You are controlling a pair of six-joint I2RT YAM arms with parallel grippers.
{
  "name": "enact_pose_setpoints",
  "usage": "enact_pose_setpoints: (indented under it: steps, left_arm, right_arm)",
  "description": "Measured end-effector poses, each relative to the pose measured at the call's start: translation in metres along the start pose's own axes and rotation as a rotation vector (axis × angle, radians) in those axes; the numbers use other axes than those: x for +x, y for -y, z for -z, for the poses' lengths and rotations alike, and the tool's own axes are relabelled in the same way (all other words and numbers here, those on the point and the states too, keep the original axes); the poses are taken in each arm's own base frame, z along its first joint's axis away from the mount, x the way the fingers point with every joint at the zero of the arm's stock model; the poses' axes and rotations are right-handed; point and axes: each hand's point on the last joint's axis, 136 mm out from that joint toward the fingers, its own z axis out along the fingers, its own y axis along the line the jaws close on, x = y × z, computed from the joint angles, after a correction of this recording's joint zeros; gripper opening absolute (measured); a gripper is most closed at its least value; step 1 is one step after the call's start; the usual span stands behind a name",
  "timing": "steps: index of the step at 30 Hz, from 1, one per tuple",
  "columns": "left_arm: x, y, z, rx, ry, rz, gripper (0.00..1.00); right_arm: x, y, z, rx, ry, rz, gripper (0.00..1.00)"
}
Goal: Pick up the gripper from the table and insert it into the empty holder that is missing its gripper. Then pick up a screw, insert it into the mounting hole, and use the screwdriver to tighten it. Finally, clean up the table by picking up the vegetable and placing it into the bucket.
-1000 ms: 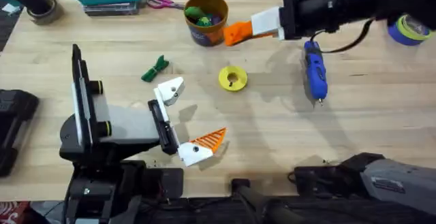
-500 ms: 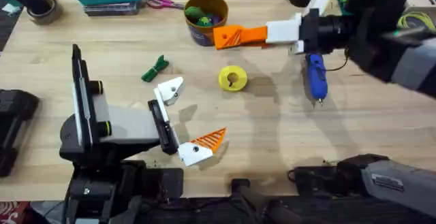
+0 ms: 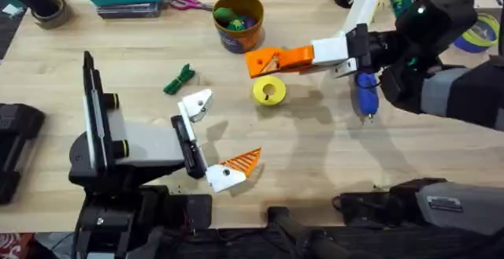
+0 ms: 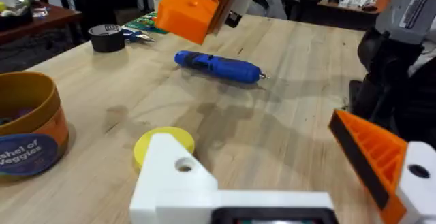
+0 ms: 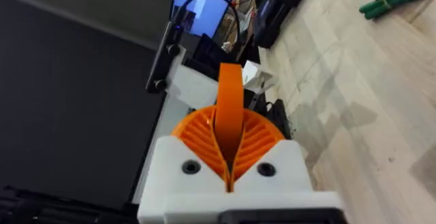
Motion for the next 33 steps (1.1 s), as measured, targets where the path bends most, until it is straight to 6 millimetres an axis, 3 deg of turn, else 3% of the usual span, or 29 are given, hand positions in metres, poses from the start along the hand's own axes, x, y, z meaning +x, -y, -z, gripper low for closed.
enact_pose_setpoints:
  steps: [7, 19, 33]
  left_arm:
    - [0.000, 0.000, 0.000, 0.001, 0.000, 0.000, 0.986]
    - [0.000, 0.000, 0.000, 0.000, 0.000, 0.000, 0.986]
    - [0.000, 0.000, 0.000, 0.000, 0.000, 0.000, 0.986]
  right_arm:
    - [0.003, 0.000, 0.000, -0.003, -0.008, -0.049, 0.009]
    - [0.029, 0.012, -0.009, -0.013, -0.052, -0.112, 0.009]
    - [0.034, 0.006, -0.016, -0.030, -0.077, -0.057, 0.009]
